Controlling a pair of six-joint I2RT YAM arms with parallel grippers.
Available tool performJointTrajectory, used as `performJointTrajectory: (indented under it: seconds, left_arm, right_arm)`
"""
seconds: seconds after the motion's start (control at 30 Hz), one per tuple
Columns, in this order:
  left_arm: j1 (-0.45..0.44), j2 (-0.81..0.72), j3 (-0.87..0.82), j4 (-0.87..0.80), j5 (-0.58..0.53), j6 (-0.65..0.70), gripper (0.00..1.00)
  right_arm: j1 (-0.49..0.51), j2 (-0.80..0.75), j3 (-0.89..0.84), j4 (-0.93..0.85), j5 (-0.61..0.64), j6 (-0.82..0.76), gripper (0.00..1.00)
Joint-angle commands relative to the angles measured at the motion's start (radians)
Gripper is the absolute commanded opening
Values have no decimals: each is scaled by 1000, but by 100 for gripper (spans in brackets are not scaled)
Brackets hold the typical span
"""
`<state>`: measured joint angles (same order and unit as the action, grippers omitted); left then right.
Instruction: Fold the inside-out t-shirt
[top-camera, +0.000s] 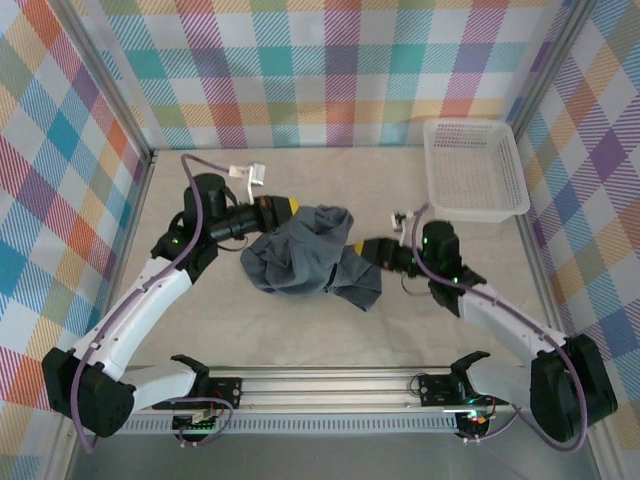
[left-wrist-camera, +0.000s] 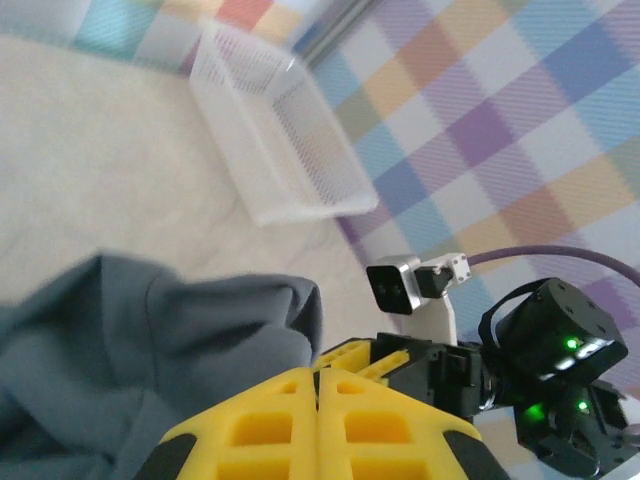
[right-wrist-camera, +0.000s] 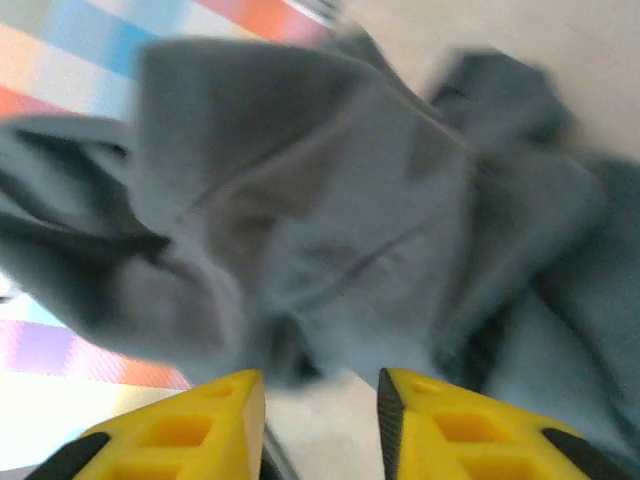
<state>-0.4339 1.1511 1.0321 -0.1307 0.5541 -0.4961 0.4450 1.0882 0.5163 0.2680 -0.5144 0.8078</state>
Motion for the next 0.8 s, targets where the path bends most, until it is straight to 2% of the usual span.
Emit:
performJointTrajectory:
  seconds: [0.0, 0.07, 0.2, 0.33, 0.4, 0.5, 0.57, 0.63, 0.7, 0.73, 0.77]
  left_arm:
    - [-77, -6, -125, -63, -27, 41, 0]
    - [-103, -24, -182, -24, -42, 22, 0]
    - [-115, -45, -226, 20, -69, 4, 0]
    - [-117, -46, -223, -7, -89, 18, 0]
    - [-118, -51, -225, -5, -101, 12, 0]
    - [-118, -63, -221, 14, -104, 4, 0]
    - [-118, -73, -206, 8, -104, 11, 0]
    - [-118, -85, -185, -16, -112, 28, 0]
    - [-118, -99, -166, -50, -138, 46, 0]
    - [-118, -111, -157, -71, -160, 54, 0]
    - [-118, -128, -152, -88, -181, 60, 0]
  right_arm:
    - [3, -104, -23, -137, 128, -117, 44]
    - [8, -164, 21, -262, 154, -242, 48]
    - [48, -150, 90, -290, 140, -450, 58]
    - [129, 27, 273, -447, 124, -684, 65]
    - [186, 108, 329, -487, 157, -824, 68]
    - [210, 221, 346, -426, 217, -947, 70]
    - [213, 303, 389, -427, 218, -970, 70]
    - [217, 390, 450, -453, 200, -968, 67]
    - [230, 459, 506, -499, 187, -973, 57]
    - [237, 482, 528, -521, 186, -973, 48]
    - [241, 490, 542, -531, 188, -961, 32]
